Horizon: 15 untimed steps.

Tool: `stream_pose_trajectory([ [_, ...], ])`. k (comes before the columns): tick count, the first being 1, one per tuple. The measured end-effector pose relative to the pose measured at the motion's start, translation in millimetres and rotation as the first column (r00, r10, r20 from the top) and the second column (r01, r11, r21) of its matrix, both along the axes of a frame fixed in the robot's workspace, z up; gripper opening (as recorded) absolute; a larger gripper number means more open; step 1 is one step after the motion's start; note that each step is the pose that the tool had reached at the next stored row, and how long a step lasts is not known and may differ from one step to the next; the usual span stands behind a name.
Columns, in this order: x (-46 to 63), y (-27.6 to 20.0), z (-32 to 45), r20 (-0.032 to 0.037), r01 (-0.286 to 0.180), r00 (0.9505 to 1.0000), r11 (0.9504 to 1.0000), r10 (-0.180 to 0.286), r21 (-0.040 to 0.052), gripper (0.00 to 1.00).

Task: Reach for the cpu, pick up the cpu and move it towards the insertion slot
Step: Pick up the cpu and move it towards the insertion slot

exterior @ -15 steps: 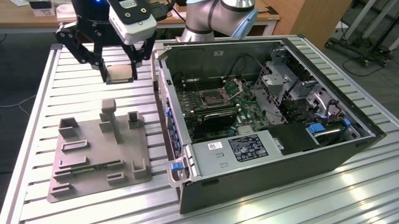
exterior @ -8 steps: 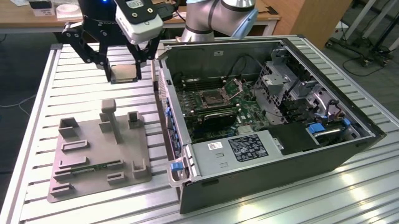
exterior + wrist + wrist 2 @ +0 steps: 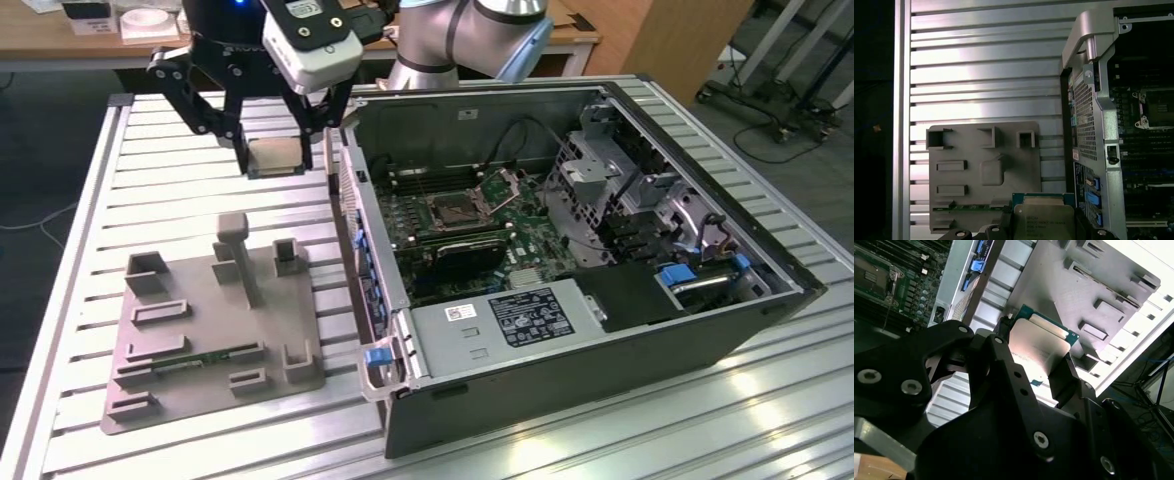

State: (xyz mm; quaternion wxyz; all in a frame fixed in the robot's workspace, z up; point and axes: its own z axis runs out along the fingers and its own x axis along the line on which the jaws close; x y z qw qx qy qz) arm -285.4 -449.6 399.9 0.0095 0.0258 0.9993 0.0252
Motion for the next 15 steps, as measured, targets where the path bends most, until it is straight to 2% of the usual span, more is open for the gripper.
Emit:
stream_pose_trajectory([
  [15,14.6,0.0,0.0,0.0,0.004,1.0,1.0,-0.004,0.0,0.55],
])
